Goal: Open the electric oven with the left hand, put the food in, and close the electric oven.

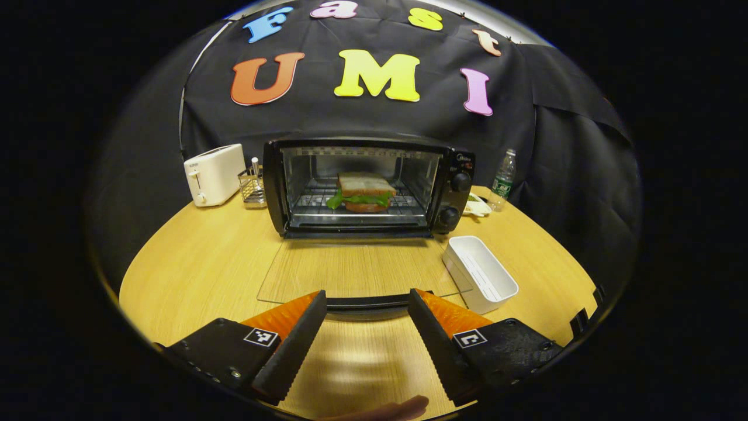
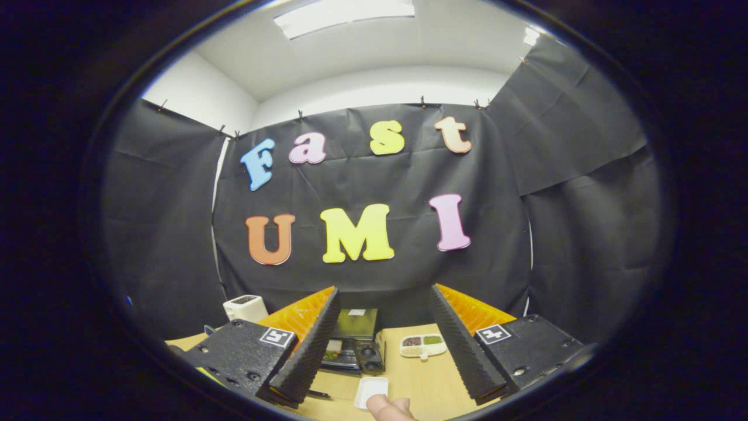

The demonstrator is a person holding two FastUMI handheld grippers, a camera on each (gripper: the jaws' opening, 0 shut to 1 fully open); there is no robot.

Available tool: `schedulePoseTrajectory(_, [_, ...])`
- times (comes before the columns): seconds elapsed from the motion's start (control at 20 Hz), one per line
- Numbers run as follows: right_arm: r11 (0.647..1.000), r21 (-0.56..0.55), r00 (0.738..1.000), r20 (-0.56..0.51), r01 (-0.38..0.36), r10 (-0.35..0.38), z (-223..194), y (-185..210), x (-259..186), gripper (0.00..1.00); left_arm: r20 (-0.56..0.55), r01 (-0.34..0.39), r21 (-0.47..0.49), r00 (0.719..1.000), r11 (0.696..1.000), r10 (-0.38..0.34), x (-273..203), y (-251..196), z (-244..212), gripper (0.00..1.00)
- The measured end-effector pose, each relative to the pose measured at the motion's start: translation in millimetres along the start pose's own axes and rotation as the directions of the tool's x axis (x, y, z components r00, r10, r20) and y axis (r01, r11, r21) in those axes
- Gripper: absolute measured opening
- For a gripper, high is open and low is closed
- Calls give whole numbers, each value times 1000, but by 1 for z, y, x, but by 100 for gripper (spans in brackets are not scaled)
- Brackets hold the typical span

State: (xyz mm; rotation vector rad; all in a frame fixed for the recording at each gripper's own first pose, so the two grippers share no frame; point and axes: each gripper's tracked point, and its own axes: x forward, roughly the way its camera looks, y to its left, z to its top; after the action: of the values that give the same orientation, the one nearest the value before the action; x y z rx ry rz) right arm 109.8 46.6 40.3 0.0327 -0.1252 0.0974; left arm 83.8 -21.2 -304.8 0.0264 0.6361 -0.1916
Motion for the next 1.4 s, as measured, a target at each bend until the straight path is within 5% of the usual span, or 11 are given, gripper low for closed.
schedulePoseTrajectory(0.35, [1000, -7, 999, 23, 30, -30, 4, -25, -14, 98, -124, -10, -25, 992, 1000, 7, 25, -17, -38, 93])
schedulePoseTrajectory(0.8, [991, 49, 991, 40, 124, -126, -6, -78, -13, 98, -160, -52, 14, 986, 999, 54, 34, -16, -31, 93])
schedulePoseTrajectory(1.4, [993, 57, 994, 10, 104, -105, -21, -82, 0, 98, -148, -62, 38, 987, 997, 67, 30, -15, -14, 93])
